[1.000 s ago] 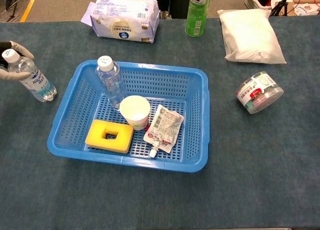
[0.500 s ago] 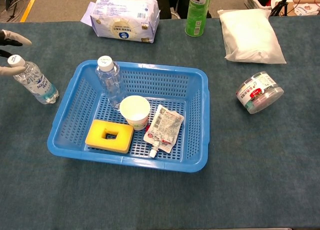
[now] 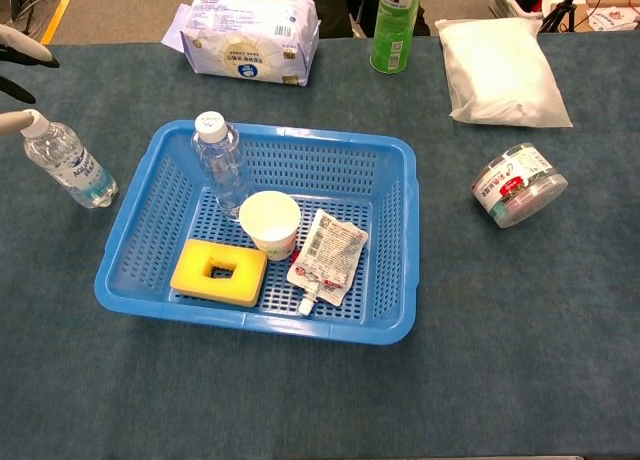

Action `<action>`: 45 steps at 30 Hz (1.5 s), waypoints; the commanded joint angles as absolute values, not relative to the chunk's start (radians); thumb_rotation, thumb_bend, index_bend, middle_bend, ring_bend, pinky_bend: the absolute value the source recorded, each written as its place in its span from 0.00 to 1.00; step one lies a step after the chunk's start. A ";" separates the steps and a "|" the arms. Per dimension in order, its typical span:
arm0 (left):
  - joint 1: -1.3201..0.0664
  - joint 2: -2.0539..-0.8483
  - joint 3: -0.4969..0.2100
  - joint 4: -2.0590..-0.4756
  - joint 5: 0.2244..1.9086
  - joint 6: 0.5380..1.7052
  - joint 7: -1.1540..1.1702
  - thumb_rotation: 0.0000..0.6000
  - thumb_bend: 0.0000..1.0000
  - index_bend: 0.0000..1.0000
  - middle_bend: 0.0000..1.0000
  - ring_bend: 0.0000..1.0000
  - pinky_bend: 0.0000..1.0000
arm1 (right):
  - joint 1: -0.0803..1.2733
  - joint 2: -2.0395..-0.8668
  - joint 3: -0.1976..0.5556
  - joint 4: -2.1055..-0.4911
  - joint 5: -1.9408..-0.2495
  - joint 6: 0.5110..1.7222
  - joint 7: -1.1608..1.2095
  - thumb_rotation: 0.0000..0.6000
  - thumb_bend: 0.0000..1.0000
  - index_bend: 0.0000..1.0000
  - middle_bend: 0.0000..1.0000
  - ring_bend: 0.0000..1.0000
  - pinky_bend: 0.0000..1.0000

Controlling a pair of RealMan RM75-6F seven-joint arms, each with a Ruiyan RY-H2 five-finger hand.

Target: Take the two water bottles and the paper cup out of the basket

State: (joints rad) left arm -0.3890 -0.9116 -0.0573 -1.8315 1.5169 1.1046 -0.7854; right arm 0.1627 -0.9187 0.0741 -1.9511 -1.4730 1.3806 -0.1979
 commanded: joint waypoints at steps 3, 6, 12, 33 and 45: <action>-0.392 -0.878 -0.017 -1.904 1.603 1.097 -0.795 1.00 0.23 0.28 0.26 0.17 0.29 | 0.157 -0.917 0.070 -1.947 -1.478 1.387 -0.189 1.00 0.12 0.34 0.41 0.35 0.41; -0.411 -0.898 -0.005 -1.911 1.623 1.070 -0.792 1.00 0.23 0.27 0.26 0.17 0.29 | 0.151 -0.915 0.067 -1.944 -1.481 1.394 -0.184 1.00 0.12 0.34 0.41 0.35 0.41; -0.455 -0.980 -0.007 -1.877 1.609 1.013 -0.726 1.00 0.23 0.26 0.24 0.17 0.29 | 0.140 -0.911 0.061 -1.939 -1.488 1.407 -0.172 1.00 0.12 0.34 0.41 0.35 0.41; -0.577 -1.170 -0.079 -1.714 1.468 0.889 -0.692 1.00 0.23 0.16 0.16 0.11 0.29 | 0.127 -0.899 0.064 -1.941 -1.474 1.418 -0.177 1.00 0.12 0.34 0.41 0.35 0.41; -0.633 -1.242 -0.101 -1.662 1.444 0.854 -0.661 1.00 0.23 0.18 0.19 0.11 0.29 | 0.131 -0.897 0.073 -1.943 -1.456 1.413 -0.185 1.00 0.12 0.34 0.41 0.35 0.41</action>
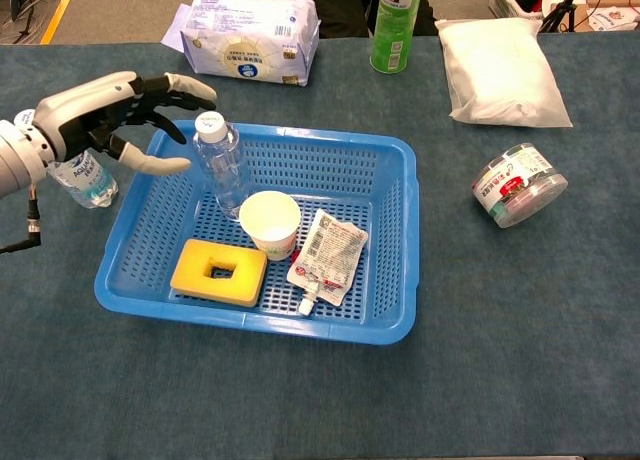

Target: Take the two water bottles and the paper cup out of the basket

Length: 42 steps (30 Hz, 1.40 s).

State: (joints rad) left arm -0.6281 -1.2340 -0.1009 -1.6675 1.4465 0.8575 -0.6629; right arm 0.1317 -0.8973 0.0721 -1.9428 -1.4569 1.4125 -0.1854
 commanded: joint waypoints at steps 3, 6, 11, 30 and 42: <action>-0.641 -1.256 -0.101 -1.650 1.440 0.847 -0.661 1.00 0.23 0.18 0.19 0.11 0.29 | 0.130 -0.895 0.073 -1.943 -1.454 1.415 -0.185 1.00 0.12 0.34 0.41 0.35 0.41; -0.650 -1.271 -0.103 -1.637 1.439 0.844 -0.658 1.00 0.23 0.18 0.19 0.11 0.29 | 0.130 -0.896 0.073 -1.942 -1.452 1.413 -0.185 1.00 0.12 0.34 0.41 0.35 0.41; -0.664 -1.290 -0.103 -1.619 1.435 0.831 -0.663 1.00 0.23 0.18 0.19 0.11 0.29 | 0.128 -0.899 0.071 -1.941 -1.450 1.413 -0.185 1.00 0.12 0.34 0.41 0.35 0.41; -0.668 -1.350 -0.103 -1.573 1.405 0.849 -0.645 1.00 0.23 0.29 0.29 0.22 0.34 | 0.111 -0.890 0.068 -1.947 -1.456 1.435 -0.182 1.00 0.12 0.34 0.42 0.35 0.41; -0.662 -1.375 -0.108 -1.554 1.380 0.861 -0.623 1.00 0.23 0.41 0.42 0.39 0.51 | 0.114 -0.891 0.073 -1.947 -1.456 1.433 -0.185 1.00 0.12 0.34 0.42 0.35 0.41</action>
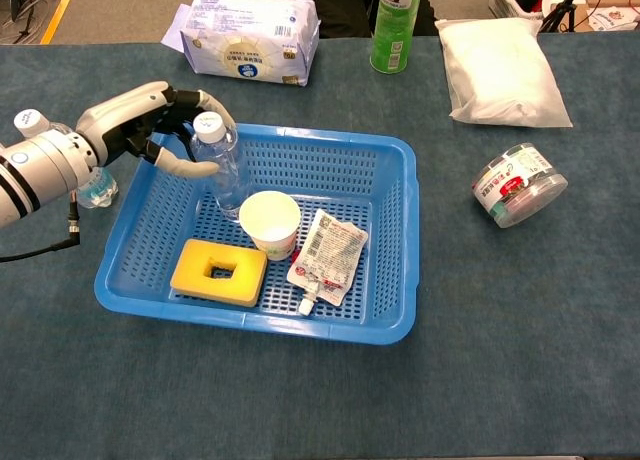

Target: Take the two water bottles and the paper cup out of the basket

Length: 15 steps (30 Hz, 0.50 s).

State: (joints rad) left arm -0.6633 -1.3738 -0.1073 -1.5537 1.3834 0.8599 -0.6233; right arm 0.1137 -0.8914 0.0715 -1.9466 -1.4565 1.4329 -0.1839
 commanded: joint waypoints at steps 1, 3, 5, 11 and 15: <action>-0.660 -1.376 -0.108 -1.555 1.378 0.862 -0.624 1.00 0.23 0.42 0.44 0.40 0.52 | 0.115 -0.891 0.073 -1.948 -1.456 1.432 -0.185 1.00 0.12 0.34 0.42 0.35 0.41; -0.658 -1.373 -0.109 -1.560 1.377 0.862 -0.629 1.00 0.23 0.45 0.46 0.41 0.53 | 0.116 -0.892 0.074 -1.948 -1.455 1.431 -0.186 1.00 0.12 0.34 0.42 0.35 0.41; -0.656 -1.363 -0.111 -1.574 1.377 0.864 -0.639 1.00 0.23 0.46 0.47 0.41 0.53 | 0.118 -0.894 0.075 -1.947 -1.453 1.428 -0.187 1.00 0.12 0.34 0.42 0.35 0.41; -0.644 -1.282 -0.112 -1.659 1.401 0.878 -0.660 1.00 0.23 0.46 0.47 0.41 0.53 | 0.125 -0.903 0.078 -1.943 -1.449 1.418 -0.187 1.00 0.12 0.34 0.42 0.35 0.41; -0.625 -1.207 -0.102 -1.732 1.415 0.889 -0.687 1.00 0.23 0.46 0.47 0.41 0.53 | 0.131 -0.910 0.080 -1.937 -1.447 1.412 -0.185 1.00 0.12 0.34 0.42 0.35 0.41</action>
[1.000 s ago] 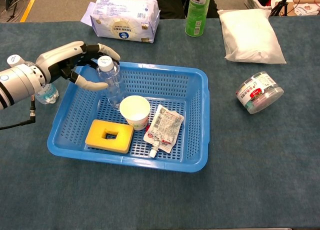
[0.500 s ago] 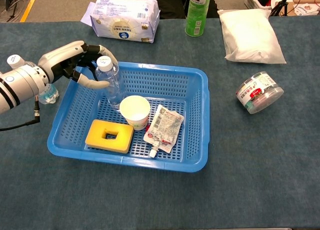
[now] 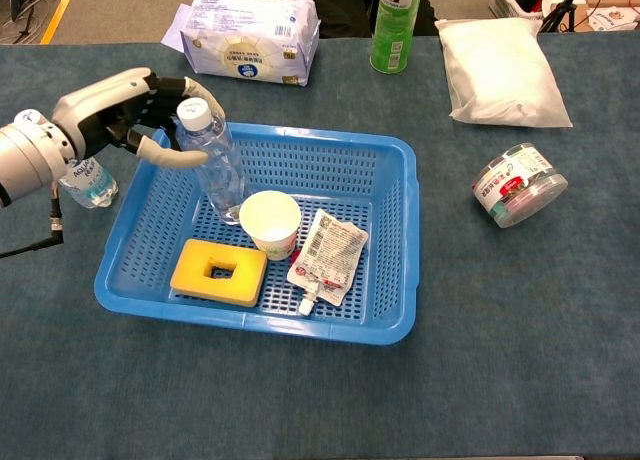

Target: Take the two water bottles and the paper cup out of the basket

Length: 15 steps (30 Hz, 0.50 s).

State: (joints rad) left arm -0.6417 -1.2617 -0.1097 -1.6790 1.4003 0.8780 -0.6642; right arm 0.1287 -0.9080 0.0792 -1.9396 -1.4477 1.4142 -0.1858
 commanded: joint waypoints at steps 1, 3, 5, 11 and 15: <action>-0.621 -1.188 -0.099 -1.749 1.421 0.893 -0.693 1.00 0.23 0.46 0.47 0.41 0.53 | 0.132 -0.912 0.081 -1.936 -1.447 1.410 -0.185 1.00 0.12 0.34 0.42 0.35 0.41; -0.607 -1.146 -0.092 -1.784 1.439 0.909 -0.699 1.00 0.23 0.46 0.47 0.41 0.53 | 0.136 -0.914 0.082 -1.934 -1.447 1.406 -0.184 1.00 0.12 0.34 0.42 0.35 0.41; -0.593 -1.103 -0.085 -1.819 1.448 0.923 -0.706 1.00 0.23 0.46 0.47 0.41 0.53 | 0.139 -0.917 0.083 -1.931 -1.446 1.402 -0.184 1.00 0.12 0.34 0.42 0.35 0.41; -0.561 -0.988 -0.087 -1.905 1.451 0.961 -0.740 1.00 0.23 0.46 0.47 0.41 0.53 | 0.149 -0.925 0.084 -1.924 -1.445 1.388 -0.181 1.00 0.12 0.34 0.42 0.35 0.41; -0.542 -0.934 -0.092 -1.927 1.450 0.987 -0.747 1.00 0.23 0.45 0.47 0.41 0.53 | 0.154 -0.928 0.083 -1.921 -1.448 1.381 -0.180 1.00 0.12 0.34 0.42 0.35 0.41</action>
State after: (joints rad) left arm -0.5530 -0.9513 -0.0899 -1.9150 1.4495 0.9738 -0.7413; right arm 0.1541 -0.9282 0.0832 -1.9212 -1.4475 1.3810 -0.1795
